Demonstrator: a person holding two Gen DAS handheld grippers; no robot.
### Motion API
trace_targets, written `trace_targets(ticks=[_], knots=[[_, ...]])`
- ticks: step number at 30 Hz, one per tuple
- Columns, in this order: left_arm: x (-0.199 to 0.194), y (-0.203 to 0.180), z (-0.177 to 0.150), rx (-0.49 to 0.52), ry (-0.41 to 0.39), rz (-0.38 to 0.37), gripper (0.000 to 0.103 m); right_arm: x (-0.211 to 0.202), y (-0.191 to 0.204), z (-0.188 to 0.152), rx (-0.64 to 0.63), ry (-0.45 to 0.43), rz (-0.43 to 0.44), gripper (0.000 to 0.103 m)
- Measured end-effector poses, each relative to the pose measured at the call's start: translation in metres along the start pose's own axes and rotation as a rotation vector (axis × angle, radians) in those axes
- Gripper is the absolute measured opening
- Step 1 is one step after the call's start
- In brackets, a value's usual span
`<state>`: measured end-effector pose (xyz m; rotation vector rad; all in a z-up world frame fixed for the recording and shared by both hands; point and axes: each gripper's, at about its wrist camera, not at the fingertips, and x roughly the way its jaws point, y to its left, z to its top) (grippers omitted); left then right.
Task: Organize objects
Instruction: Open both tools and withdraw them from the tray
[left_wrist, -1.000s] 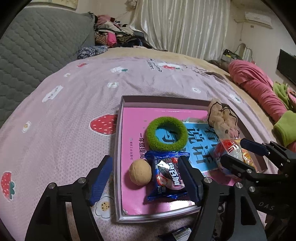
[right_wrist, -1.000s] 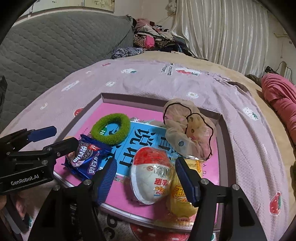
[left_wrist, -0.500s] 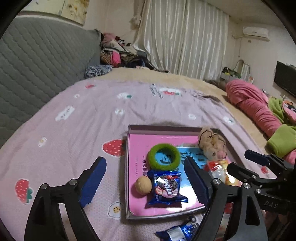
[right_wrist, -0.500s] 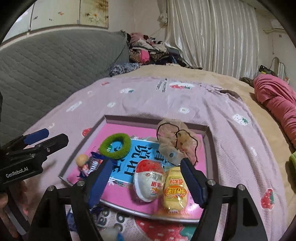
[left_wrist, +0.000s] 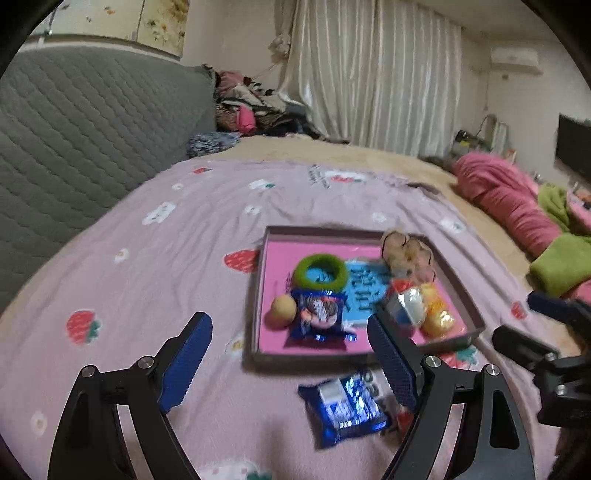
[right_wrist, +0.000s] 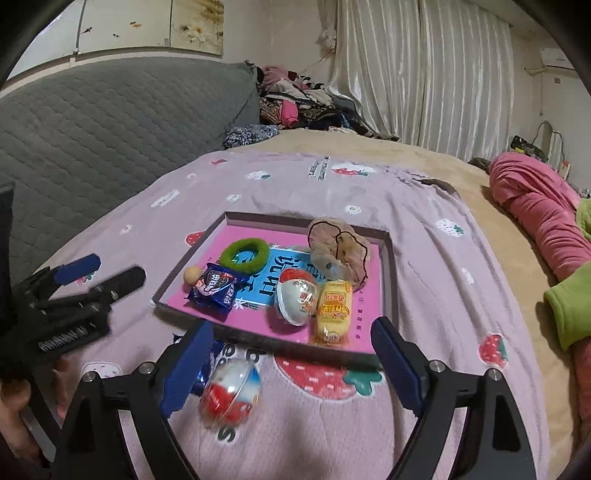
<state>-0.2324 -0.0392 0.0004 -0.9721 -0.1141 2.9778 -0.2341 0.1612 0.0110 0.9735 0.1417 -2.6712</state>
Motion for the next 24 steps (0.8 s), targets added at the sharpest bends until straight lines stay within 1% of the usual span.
trace_targets(ticks=[2,5,7,10,14,24], knots=[[-0.010,-0.001,-0.003,-0.027,0.018,-0.035,0.087,-0.012,0.002,-0.001,0.004,-0.004,0.012,0.087],[-0.030,-0.008,-0.003,-0.014,0.003,-0.009,0.087,-0.032,0.005,0.001,0.005,-0.021,0.020,0.087],[-0.044,-0.014,-0.003,0.008,-0.013,0.023,0.087,-0.045,0.008,0.004,0.001,-0.041,0.022,0.087],[-0.061,-0.016,-0.005,0.004,-0.012,0.023,0.087,-0.066,0.013,0.005,-0.019,-0.059,0.013,0.088],[-0.084,-0.019,-0.007,0.023,-0.022,0.047,0.087,-0.087,0.016,0.002,-0.025,-0.072,0.007,0.090],[-0.129,-0.018,-0.014,0.025,-0.025,0.029,0.087,-0.128,0.023,-0.015,-0.044,-0.073,-0.034,0.090]])
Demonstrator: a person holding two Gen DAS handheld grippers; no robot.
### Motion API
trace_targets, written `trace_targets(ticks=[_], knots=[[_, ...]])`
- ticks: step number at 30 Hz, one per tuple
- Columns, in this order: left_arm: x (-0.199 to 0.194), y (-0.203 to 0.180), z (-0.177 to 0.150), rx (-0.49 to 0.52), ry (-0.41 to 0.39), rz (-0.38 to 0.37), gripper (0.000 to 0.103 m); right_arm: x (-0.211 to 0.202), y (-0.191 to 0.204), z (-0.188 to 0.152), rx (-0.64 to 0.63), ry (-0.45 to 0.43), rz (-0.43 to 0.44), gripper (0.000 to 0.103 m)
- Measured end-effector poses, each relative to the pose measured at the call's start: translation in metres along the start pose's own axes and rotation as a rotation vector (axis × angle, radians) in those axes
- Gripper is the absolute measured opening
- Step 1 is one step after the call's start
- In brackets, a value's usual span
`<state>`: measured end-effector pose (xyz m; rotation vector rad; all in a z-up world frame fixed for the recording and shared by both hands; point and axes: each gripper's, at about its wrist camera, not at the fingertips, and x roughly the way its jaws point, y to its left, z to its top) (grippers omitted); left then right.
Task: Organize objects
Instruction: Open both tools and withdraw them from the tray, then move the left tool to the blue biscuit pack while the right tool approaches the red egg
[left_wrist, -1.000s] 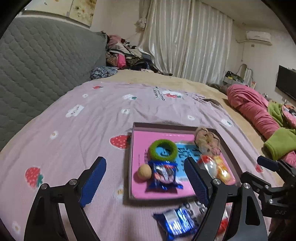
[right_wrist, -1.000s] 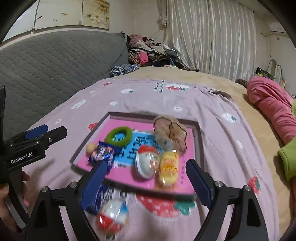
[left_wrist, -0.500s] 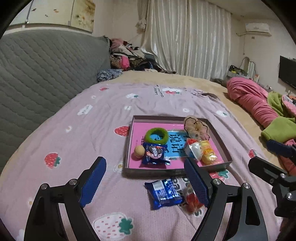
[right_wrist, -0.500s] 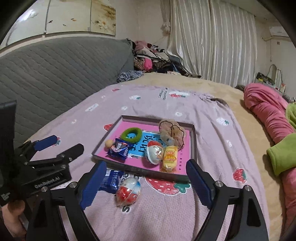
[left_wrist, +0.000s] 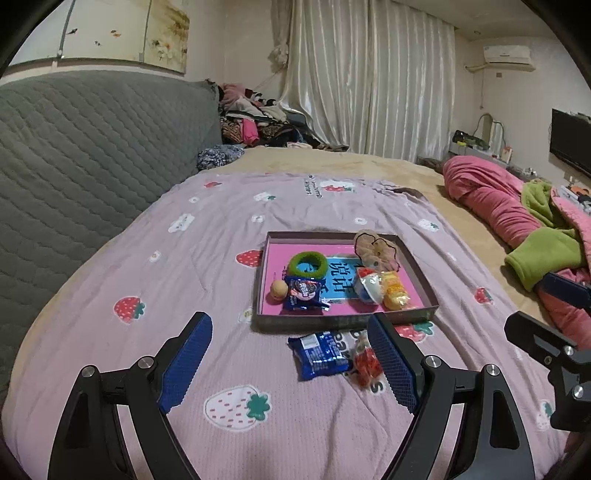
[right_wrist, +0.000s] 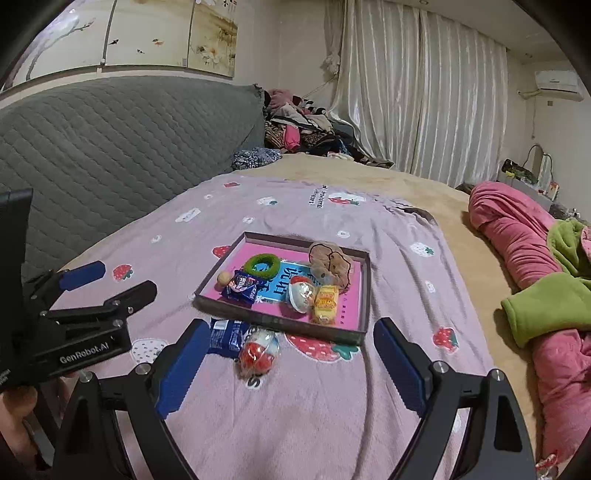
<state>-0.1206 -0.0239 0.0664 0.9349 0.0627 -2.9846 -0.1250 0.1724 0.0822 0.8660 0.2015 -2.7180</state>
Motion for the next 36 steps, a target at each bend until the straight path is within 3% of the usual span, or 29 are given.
trace_targets(ticks=[12,36], knots=[[-0.009,0.002,-0.015,0.011,0.042,0.000,0.087,-0.011,0.014,-0.019,-0.017,0.025,0.000,0.091],[0.055,-0.004,-0.043,0.008,0.180,-0.040,0.087,0.043,0.021,-0.053,-0.032,0.137,0.026,0.091]])
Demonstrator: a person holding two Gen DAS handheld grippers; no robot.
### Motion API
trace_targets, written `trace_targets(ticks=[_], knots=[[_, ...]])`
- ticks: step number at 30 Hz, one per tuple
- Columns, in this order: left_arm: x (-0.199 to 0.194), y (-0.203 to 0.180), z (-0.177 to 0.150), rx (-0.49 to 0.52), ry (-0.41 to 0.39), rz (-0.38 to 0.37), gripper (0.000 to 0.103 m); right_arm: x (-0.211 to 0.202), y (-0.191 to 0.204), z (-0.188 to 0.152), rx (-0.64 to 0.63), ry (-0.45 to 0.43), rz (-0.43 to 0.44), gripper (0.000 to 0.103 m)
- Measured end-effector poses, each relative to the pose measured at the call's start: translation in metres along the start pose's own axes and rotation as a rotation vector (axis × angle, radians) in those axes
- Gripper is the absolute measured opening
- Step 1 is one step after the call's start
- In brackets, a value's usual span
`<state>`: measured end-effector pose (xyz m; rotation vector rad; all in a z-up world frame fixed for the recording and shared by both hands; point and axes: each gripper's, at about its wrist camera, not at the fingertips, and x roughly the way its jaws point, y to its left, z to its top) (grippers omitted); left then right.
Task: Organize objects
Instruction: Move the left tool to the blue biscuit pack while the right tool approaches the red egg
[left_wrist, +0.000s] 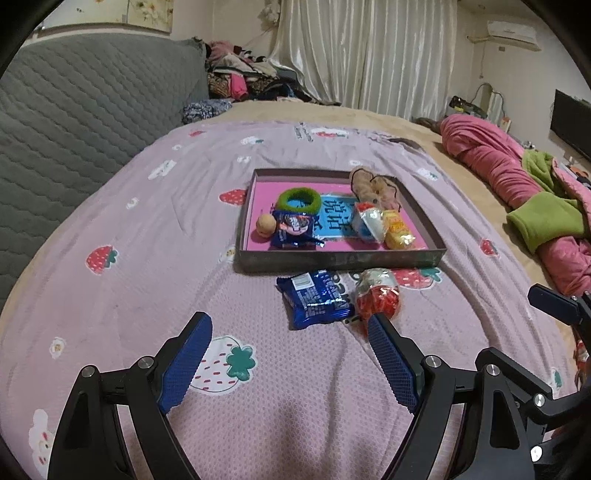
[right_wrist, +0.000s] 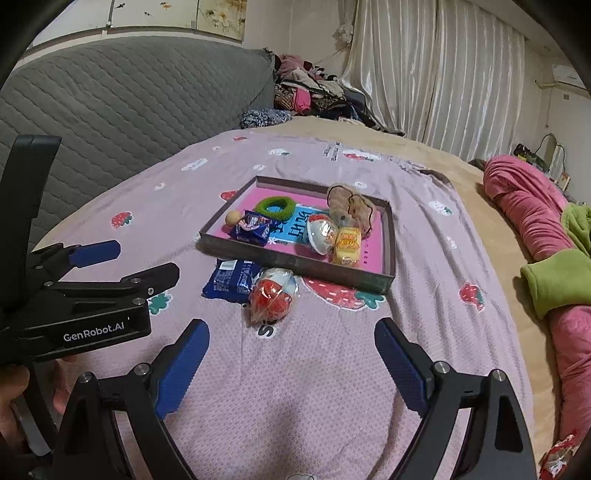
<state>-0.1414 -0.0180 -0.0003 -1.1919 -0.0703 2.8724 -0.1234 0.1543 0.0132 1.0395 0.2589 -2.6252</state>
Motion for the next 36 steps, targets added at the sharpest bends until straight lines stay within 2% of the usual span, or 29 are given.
trace_targets(ticks=[11,22,33,36], knots=[[0.044,-0.003,-0.001,0.005,0.062,-0.006,0.087,0.041,-0.001,-0.007,-0.007,0.057,0.011,0.091],[0.095,-0.013,0.016,0.012,0.119,-0.015,0.087,0.085,-0.001,-0.005,-0.011,0.102,0.017,0.091],[0.142,-0.012,0.027,-0.019,0.196,-0.009,0.087,0.128,0.007,0.003,-0.034,0.124,0.007,0.091],[0.152,-0.009,0.029,-0.040,0.215,-0.032,0.087,0.138,0.007,0.005,-0.037,0.127,-0.004,0.091]])
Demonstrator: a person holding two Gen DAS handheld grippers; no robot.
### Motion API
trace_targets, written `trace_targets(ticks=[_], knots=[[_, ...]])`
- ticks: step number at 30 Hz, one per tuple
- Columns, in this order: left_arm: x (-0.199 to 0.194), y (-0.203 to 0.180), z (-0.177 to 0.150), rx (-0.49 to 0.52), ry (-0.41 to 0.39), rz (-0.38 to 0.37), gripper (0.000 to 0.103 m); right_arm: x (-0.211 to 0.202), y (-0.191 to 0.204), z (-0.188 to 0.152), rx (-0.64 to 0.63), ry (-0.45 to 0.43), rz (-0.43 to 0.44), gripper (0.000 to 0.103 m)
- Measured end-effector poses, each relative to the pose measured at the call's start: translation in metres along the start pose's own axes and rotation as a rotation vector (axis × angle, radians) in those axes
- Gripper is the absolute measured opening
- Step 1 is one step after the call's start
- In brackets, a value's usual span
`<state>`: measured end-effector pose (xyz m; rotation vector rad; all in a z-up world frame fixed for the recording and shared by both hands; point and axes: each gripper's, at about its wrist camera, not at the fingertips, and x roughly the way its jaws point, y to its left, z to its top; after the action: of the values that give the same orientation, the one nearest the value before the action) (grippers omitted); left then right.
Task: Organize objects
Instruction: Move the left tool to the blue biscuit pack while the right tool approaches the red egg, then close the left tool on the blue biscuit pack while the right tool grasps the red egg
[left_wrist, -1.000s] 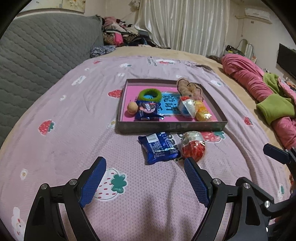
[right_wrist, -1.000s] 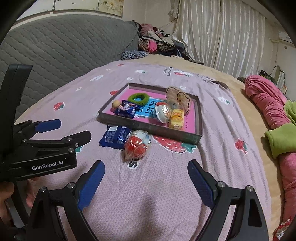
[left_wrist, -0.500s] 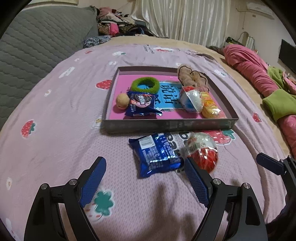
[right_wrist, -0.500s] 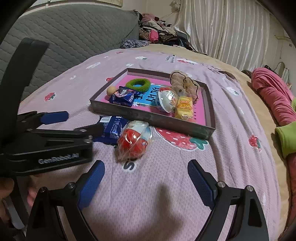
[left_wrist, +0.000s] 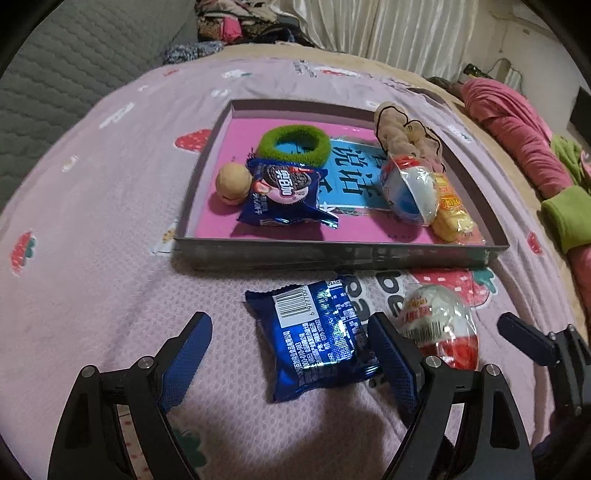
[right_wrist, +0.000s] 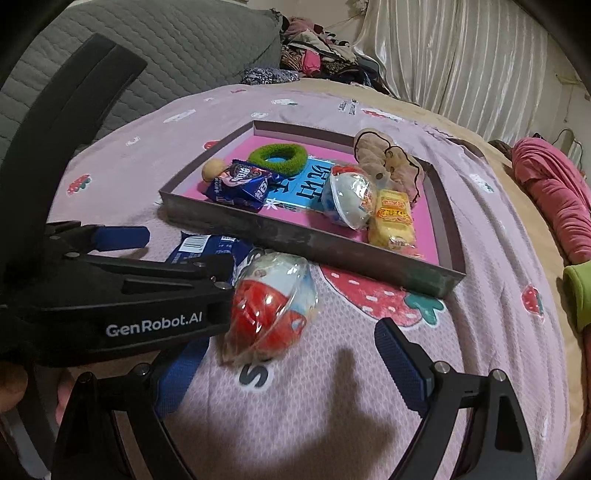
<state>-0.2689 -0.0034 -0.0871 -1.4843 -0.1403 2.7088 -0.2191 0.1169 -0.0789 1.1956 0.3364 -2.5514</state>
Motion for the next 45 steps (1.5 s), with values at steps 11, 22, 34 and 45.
trace_targets(ticks=[11,22,34,45], knots=[[0.025,0.004,0.010,-0.046,0.064,0.005,0.087,0.023,-0.004,0.009,0.019,0.006,0.006,0.074],[0.024,0.002,0.008,-0.026,0.074,-0.008,0.064,0.014,-0.019,0.003,0.089,-0.009,0.099,0.056],[0.007,0.001,-0.005,0.003,0.028,-0.019,0.058,-0.015,-0.029,0.002,0.104,-0.051,0.100,0.056],[-0.012,0.006,-0.019,0.015,0.010,-0.025,0.056,-0.035,-0.031,0.003,0.115,-0.080,0.104,0.056]])
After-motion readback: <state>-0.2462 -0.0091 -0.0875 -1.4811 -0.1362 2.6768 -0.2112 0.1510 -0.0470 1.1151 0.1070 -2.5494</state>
